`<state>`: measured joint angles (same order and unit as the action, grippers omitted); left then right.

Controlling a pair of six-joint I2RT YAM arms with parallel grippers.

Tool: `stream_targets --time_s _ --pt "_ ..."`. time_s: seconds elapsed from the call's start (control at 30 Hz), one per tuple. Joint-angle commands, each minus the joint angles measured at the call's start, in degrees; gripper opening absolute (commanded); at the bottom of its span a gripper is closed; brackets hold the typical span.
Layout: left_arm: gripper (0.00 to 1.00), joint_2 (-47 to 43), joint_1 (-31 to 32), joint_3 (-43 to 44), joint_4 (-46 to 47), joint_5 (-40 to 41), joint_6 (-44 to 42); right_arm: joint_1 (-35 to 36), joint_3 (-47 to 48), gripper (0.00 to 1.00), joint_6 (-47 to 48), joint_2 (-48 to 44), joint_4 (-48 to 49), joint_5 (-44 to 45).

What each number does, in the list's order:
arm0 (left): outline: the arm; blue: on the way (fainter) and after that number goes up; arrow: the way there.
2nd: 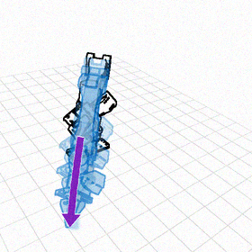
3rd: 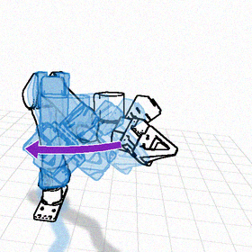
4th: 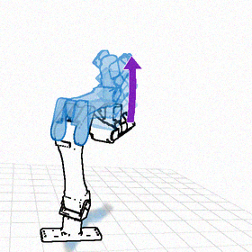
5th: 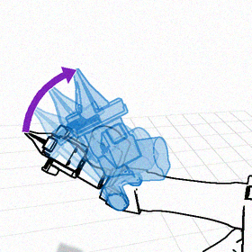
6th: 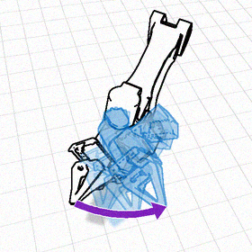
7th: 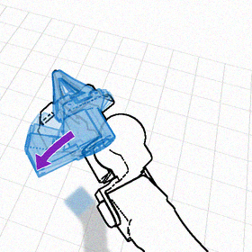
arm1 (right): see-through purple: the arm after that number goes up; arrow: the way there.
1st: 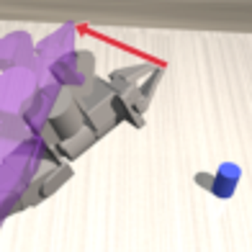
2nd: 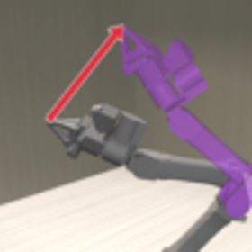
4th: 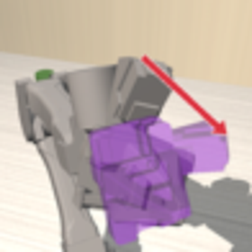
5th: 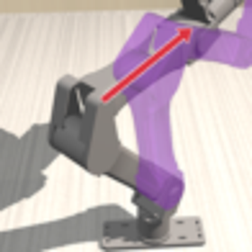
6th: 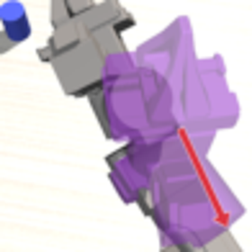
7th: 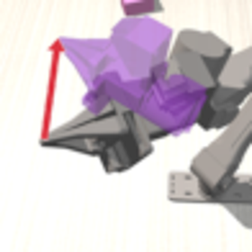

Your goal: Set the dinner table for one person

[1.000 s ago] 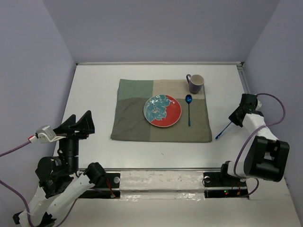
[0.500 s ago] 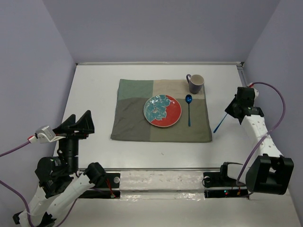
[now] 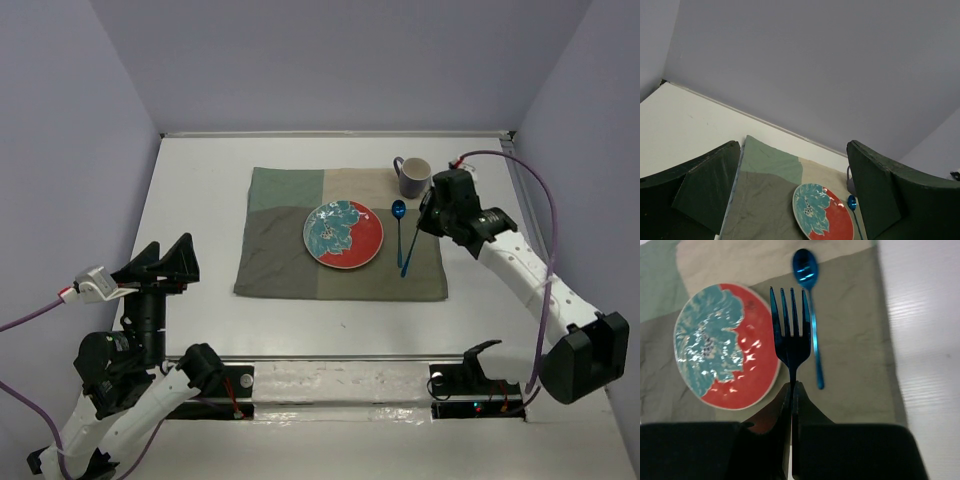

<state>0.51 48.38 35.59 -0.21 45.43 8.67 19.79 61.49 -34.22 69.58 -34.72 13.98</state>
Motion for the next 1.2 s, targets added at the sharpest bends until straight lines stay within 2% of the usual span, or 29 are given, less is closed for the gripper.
stream_targets --time_s 0.0,0.27,0.4,0.63,0.83,1.17 --pt "0.99 -6.5 0.1 -0.4 3.0 0.5 -0.9 9.2 6.3 0.0 -4.3 5.4 1.7 3.8" --pt "0.99 -6.2 0.0 -0.4 3.0 0.8 -1.0 19.0 19.6 0.0 -4.4 25.4 8.9 1.6" --pt "0.99 -6.6 0.1 -0.4 2.8 1.3 -1.0 21.6 29.6 0.0 -3.8 38.4 9.6 -0.7" --pt "0.99 -6.7 0.1 -0.6 3.0 1.8 -1.3 22.8 44.1 0.0 -5.0 52.5 11.0 -5.4" --pt "0.99 -6.2 0.1 -0.8 3.0 1.8 -1.2 24.0 51.5 0.0 -6.0 59.8 10.9 -8.3" --pt "0.99 -6.0 0.1 -1.0 3.5 1.3 -1.3 26.3 55.8 0.0 -10.0 65.9 11.5 -12.0"
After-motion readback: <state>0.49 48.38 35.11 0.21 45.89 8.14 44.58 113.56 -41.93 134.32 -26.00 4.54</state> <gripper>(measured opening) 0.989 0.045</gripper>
